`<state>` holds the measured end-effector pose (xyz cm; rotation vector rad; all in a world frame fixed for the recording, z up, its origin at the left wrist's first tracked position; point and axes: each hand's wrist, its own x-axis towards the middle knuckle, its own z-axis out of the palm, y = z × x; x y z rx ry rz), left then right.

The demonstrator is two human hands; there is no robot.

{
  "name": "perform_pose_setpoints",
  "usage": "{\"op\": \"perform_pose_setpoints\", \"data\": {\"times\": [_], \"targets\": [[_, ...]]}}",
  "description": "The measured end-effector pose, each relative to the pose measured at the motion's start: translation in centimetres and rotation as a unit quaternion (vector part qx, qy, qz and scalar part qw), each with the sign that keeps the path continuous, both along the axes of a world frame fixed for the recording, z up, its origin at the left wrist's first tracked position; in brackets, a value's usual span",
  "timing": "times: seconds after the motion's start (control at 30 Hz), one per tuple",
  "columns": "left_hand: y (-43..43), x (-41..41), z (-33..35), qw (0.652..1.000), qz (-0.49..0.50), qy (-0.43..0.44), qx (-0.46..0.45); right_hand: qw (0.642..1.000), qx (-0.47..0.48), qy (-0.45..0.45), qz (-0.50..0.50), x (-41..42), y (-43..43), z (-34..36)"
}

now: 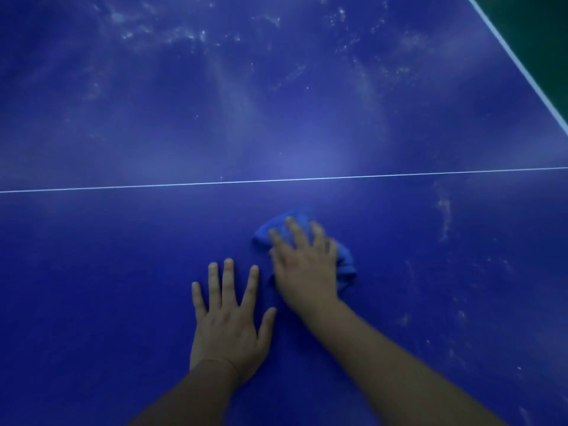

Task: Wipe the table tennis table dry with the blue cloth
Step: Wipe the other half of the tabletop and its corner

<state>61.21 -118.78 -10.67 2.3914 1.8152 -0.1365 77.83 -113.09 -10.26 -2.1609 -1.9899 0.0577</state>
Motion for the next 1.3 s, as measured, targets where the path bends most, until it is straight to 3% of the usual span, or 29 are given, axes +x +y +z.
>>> {"op": "perform_pose_setpoints", "data": {"times": [0.1,0.2,0.27,0.33,0.47,0.6,0.7,0.77,0.8,0.9,0.97,1.07,1.13,1.2,1.3], "targets": [[0.0,0.1,0.2,1.000,0.001,-0.003,-0.001,0.997,-0.011,-0.008,0.072,1.0,-0.3,-0.4],[0.0,0.2,0.2,1.000,0.001,-0.005,0.001,0.996,-0.005,-0.034,-0.081,9.3,4.0,0.1],[0.0,0.2,0.1,1.000,0.005,-0.012,0.001,0.983,-0.057,0.001,-0.173,14.4,6.3,1.0],[0.0,0.2,0.1,1.000,0.009,-0.017,-0.001,0.983,-0.079,0.006,-0.169,15.5,7.1,1.3],[-0.1,0.0,-0.1,0.999,0.013,-0.029,-0.008,0.996,-0.033,-0.055,0.057,8.5,-0.8,0.9],[-0.2,0.1,0.2,0.999,0.018,-0.033,-0.018,0.951,-0.085,-0.019,0.297,1.5,-19.1,1.7],[-0.1,0.3,0.6,0.999,0.024,-0.030,-0.032,0.920,-0.084,-0.021,0.381,4.8,-18.1,1.3],[-0.1,0.4,0.9,0.999,0.024,-0.023,-0.044,0.939,-0.005,-0.045,0.340,8.7,-10.8,0.1],[-0.1,0.4,1.0,0.998,0.023,-0.021,-0.048,0.961,0.006,-0.064,0.269,10.8,-6.4,0.0],[-0.2,0.4,1.3,0.998,0.029,-0.024,-0.047,0.996,-0.006,-0.068,0.050,15.4,3.8,1.0],[0.0,0.4,1.4,0.998,0.028,-0.023,-0.049,0.998,-0.032,-0.051,0.027,15.8,6.1,1.1],[-0.2,0.3,1.4,0.998,0.024,-0.020,-0.052,0.993,-0.004,-0.064,0.101,11.8,2.2,0.6],[0.0,0.3,1.4,0.998,0.022,-0.021,-0.055,0.976,0.030,-0.036,0.213,8.5,-5.5,0.0],[0.1,0.2,1.3,0.998,0.017,-0.024,-0.057,0.942,0.011,-0.015,0.336,5.8,-16.4,0.3],[-0.1,-0.4,1.8,0.996,-0.008,-0.027,-0.088,0.871,-0.096,-0.013,0.482,4.5,-29.5,1.3]]}}
